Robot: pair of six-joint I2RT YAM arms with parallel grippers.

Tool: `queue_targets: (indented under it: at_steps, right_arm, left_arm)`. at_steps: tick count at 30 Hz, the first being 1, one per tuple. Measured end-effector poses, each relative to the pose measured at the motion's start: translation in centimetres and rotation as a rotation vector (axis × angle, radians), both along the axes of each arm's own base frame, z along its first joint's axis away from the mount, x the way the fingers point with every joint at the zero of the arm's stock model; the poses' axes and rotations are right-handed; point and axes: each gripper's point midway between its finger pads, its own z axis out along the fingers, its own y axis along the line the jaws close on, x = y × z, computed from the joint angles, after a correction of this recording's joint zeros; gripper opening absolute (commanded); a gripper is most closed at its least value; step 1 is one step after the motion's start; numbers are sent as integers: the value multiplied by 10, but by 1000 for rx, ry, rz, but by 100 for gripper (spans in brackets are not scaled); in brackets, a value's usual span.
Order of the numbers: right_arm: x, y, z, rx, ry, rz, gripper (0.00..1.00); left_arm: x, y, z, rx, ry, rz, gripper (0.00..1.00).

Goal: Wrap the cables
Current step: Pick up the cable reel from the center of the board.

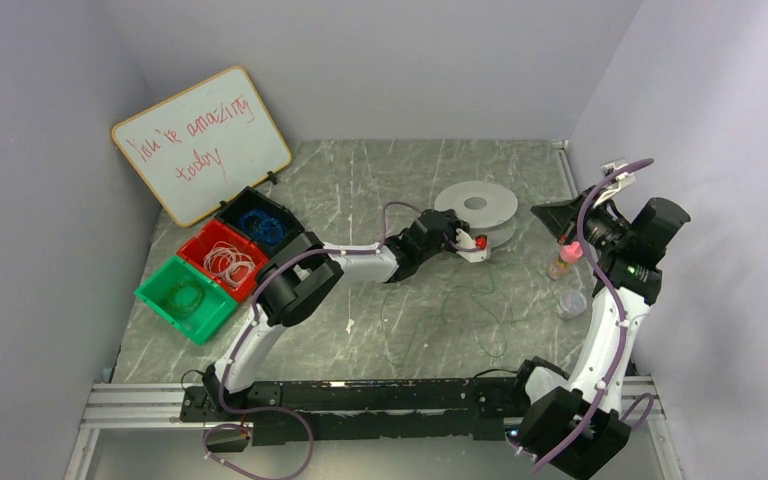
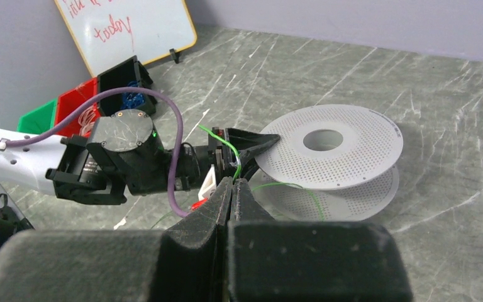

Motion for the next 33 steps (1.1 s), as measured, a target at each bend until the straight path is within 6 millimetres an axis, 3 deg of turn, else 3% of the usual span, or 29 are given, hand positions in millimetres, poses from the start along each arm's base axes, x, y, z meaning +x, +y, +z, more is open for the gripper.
queue_targets:
  at_steps: [4, 11, 16, 20, 23, 27, 33]
  right_arm:
    - [-1, 2, 1, 11, 5, 9, 0]
    - [-4, 6, 11, 17, -7, 27, 0]
    - [-6, 18, 25, -14, -25, 53, 0]
    - [-2, 39, 38, -61, -31, 113, 0]
    - [4, 59, 41, -95, -12, 182, 0]
    - [13, 83, 28, -129, 68, 270, 0]
    - [12, 100, 5, -145, 205, 366, 0]
  left_arm:
    - [1, 5, 2, 10, 0, 26, 5]
    - [6, 35, 34, -4, 96, 128, 3]
    - [2, 87, 56, 22, 195, 219, 3]
    - [-17, 146, 93, 49, 188, 289, 3]
    - [-33, 173, 123, 58, 166, 306, 3]
    - [-49, 207, 153, 80, 170, 323, 3]
    - [-60, 254, 154, 191, 239, 358, 3]
